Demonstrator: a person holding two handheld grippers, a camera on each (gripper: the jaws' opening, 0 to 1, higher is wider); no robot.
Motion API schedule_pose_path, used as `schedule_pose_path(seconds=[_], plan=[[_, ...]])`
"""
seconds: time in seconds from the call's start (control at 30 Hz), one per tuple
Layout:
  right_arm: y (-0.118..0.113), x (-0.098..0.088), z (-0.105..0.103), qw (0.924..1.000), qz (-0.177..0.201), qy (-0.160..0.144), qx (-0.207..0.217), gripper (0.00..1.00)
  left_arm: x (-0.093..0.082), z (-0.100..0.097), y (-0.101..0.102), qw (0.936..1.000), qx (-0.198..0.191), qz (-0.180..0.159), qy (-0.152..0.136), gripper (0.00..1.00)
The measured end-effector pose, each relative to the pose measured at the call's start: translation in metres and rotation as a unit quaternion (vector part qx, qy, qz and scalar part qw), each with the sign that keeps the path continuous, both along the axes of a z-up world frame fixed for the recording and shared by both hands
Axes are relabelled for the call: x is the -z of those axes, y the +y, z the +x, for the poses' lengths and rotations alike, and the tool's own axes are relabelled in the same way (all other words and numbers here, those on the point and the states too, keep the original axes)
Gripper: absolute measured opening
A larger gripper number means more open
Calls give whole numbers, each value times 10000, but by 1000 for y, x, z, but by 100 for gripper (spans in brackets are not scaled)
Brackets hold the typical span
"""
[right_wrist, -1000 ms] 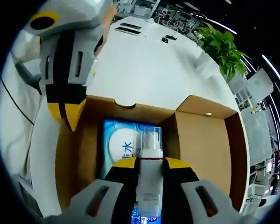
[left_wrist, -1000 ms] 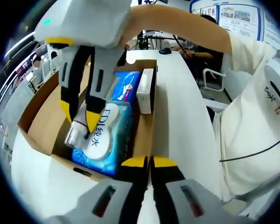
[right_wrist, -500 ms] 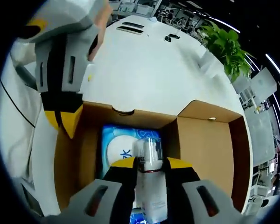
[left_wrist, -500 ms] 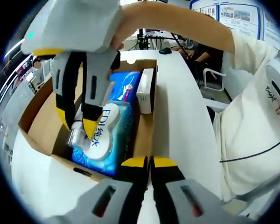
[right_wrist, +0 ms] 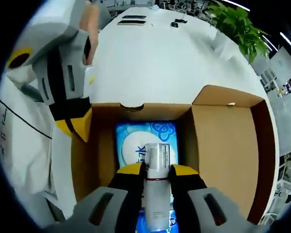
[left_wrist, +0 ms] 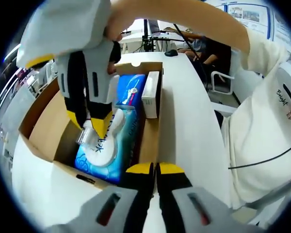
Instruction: Operate the shoe box by opening the lid, removing the specified soft item, and placing it in the target area until the item is outside and the box remains undamaged.
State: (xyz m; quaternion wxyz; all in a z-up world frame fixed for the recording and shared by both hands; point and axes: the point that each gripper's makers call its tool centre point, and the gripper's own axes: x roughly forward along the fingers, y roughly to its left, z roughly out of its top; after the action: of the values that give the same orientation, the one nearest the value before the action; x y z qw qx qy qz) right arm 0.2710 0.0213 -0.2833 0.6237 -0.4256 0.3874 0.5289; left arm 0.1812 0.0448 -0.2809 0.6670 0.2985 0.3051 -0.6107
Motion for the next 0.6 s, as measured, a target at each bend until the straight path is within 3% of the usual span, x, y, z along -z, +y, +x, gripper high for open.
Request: schedule_pose_path(seconds=[0.1, 0.23, 0.33, 0.43, 0.6], plan=[[0, 2, -2, 10000, 51, 61, -48, 21, 0, 0, 0, 10000, -3, -2, 1, 3], [-1, 2, -3, 9996, 167, 139, 199, 21, 0, 0, 0, 10000, 18, 8, 25, 2], [-3, 2, -3, 9985, 246, 83, 478, 20, 1, 0, -1, 10000, 23, -15, 32, 2], [-7, -1, -4, 9986, 249, 46, 464, 20, 1, 0, -1, 10000, 22, -10, 36, 2], [-13, -8, -1, 9951, 654, 13, 735, 20, 1, 0, -1, 10000, 5, -14, 20, 2]])
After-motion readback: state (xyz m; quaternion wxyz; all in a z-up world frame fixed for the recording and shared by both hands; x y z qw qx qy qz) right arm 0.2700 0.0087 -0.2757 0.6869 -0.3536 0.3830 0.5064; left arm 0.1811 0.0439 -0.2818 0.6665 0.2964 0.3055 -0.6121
